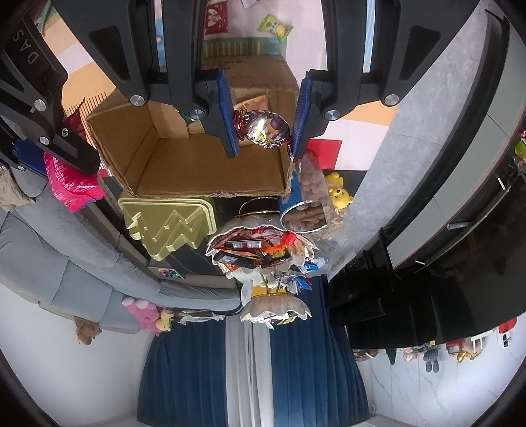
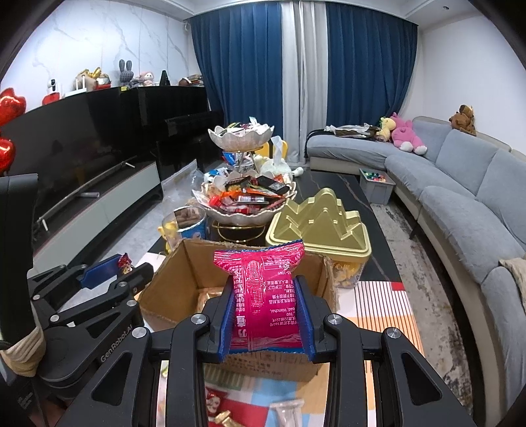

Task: Organize snacks
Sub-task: 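Open both tools to drop the candy and pink packet into the box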

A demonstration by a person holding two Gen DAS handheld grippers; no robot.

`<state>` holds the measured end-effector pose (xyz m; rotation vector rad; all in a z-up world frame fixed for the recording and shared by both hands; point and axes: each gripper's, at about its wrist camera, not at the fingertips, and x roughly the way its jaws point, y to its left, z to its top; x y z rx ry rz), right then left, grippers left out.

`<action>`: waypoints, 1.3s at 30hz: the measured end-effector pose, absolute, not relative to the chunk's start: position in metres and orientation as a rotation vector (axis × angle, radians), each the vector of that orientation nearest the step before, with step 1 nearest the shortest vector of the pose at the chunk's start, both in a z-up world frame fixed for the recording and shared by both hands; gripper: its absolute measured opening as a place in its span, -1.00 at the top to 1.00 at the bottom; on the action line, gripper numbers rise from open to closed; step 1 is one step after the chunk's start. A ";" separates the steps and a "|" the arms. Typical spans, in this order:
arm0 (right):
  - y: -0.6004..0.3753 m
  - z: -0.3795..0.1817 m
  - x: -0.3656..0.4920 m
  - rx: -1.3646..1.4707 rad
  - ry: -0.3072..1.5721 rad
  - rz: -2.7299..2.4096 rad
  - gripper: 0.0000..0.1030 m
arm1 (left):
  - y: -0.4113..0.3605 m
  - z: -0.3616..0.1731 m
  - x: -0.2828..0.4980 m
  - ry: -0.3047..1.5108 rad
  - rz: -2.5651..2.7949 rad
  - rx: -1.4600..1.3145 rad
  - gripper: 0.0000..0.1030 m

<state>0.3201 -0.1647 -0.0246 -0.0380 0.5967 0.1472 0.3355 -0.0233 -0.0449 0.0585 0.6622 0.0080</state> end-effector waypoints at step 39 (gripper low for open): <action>-0.159 -0.041 0.373 -0.055 0.616 0.144 -0.11 | -0.017 -0.066 0.393 0.709 -0.014 0.043 -0.05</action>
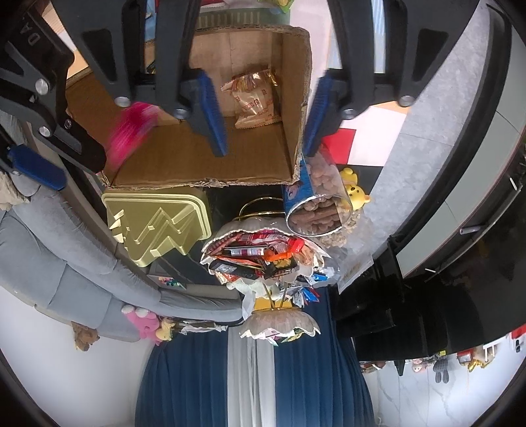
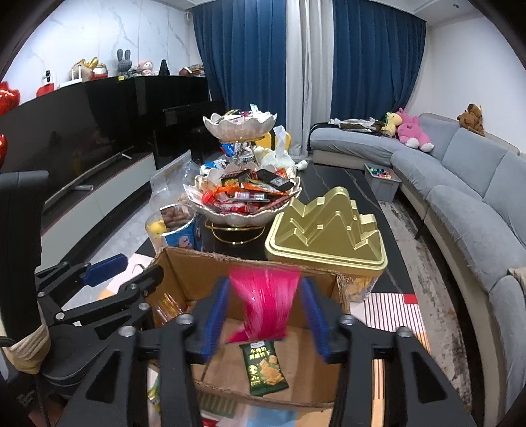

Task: Organize snacks
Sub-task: 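Open both tools to drop the candy and pink packet into the box, then withdraw both tools from the box back toward the scattered snacks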

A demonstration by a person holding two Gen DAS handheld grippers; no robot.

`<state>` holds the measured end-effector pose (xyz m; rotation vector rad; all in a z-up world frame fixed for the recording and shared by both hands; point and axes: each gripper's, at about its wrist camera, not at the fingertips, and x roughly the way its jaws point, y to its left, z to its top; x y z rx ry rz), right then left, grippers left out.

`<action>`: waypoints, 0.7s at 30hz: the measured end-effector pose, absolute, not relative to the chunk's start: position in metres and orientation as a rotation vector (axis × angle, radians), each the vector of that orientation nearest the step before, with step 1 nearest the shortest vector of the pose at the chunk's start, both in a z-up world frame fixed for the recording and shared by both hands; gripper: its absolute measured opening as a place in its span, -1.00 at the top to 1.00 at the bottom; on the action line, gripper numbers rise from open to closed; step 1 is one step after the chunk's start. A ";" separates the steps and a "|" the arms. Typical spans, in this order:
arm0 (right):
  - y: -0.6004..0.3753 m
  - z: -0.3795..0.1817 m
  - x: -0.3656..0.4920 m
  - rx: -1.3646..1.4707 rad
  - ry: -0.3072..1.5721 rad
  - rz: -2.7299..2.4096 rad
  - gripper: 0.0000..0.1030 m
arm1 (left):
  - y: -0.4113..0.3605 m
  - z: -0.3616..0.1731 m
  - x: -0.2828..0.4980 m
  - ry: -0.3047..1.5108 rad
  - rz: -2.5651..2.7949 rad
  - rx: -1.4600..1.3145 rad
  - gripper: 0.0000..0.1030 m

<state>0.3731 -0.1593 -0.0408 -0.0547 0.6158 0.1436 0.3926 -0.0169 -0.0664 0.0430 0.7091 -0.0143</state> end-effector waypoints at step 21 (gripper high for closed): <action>-0.165 -0.002 0.337 -0.052 0.539 0.117 -0.32 | -0.015 -0.026 0.361 0.644 0.012 0.045 -0.32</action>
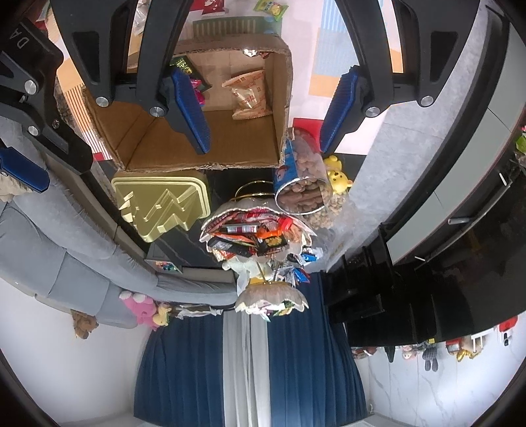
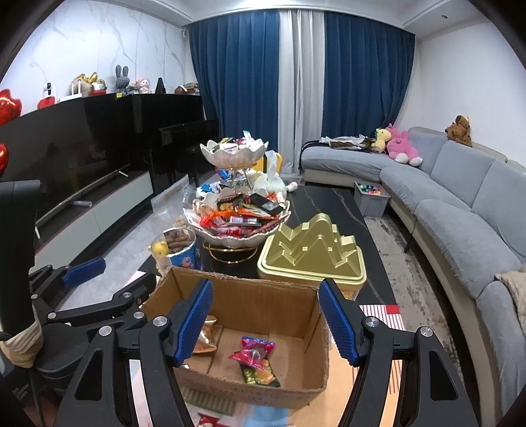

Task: Organize snacks
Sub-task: 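Withdraw both tools from the box back toward the scattered snacks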

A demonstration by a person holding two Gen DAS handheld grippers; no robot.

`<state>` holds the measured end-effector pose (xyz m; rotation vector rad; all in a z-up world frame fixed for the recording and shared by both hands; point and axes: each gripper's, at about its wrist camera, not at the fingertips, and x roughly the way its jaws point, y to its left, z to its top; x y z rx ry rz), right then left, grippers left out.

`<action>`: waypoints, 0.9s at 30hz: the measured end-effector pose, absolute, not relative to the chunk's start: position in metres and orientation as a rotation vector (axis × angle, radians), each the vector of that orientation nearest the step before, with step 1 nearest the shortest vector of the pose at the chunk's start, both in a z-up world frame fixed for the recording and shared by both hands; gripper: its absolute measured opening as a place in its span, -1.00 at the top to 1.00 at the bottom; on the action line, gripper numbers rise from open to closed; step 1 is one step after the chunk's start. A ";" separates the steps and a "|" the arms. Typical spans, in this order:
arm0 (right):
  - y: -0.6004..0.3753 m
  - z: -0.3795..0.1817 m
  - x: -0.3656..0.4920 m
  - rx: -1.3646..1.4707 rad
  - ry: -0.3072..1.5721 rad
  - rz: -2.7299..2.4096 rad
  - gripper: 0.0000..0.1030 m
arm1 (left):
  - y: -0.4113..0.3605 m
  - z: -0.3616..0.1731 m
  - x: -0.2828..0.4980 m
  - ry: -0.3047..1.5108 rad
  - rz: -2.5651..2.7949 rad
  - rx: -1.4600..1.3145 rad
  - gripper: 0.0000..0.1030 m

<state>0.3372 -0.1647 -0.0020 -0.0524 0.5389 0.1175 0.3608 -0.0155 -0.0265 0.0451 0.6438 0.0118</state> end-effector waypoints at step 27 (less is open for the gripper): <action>-0.173 0.016 0.282 -0.044 0.502 0.105 -0.32 | -0.015 -0.004 0.300 0.613 0.018 0.051 -0.32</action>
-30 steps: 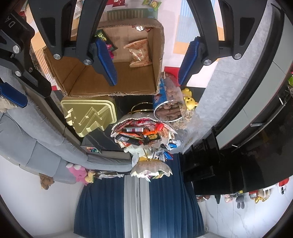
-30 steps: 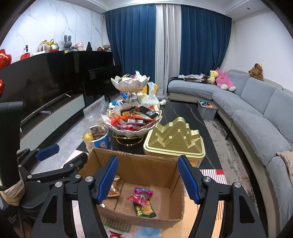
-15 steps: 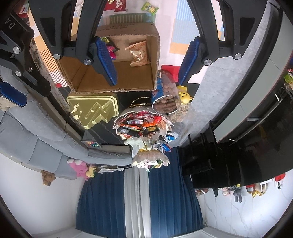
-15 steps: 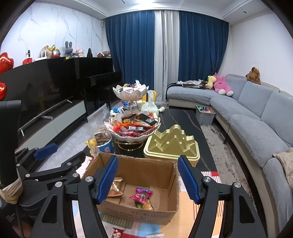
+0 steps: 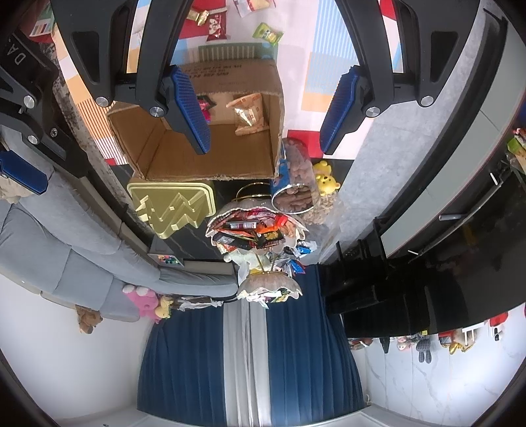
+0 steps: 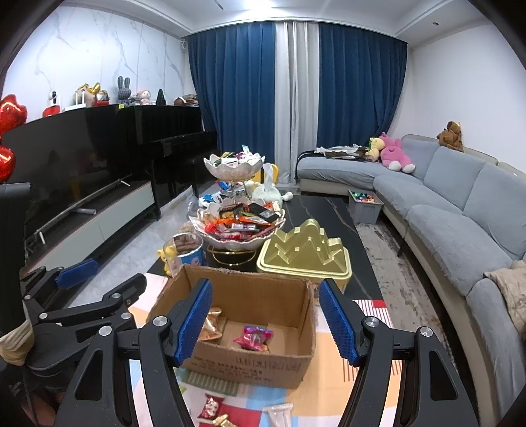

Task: Organize snacks
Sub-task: 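Withdraw both tools from the box back toward the scattered snacks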

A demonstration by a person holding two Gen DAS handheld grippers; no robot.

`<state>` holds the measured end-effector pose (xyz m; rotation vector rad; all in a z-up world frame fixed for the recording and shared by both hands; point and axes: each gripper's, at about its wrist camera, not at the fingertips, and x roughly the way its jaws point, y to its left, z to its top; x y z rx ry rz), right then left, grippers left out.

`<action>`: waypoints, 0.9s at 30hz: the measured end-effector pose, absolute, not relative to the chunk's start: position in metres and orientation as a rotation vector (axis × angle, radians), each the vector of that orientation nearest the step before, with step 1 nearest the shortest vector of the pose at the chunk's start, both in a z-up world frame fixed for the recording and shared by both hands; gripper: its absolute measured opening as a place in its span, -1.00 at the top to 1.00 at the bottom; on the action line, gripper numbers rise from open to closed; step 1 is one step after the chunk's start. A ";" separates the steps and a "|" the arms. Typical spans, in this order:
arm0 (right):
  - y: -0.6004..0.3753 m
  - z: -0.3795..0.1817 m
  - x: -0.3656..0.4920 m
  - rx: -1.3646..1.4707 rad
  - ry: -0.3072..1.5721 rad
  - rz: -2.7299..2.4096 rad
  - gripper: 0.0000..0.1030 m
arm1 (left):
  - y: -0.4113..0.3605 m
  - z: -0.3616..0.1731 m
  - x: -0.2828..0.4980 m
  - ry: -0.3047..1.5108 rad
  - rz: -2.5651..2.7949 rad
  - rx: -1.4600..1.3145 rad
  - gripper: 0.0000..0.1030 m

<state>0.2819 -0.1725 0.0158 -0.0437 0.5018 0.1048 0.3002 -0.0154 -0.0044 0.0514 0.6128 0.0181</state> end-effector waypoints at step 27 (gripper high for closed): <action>-0.167 -0.025 0.242 -0.091 0.564 0.116 -0.32 | -0.006 -0.053 0.252 0.685 0.021 0.038 -0.33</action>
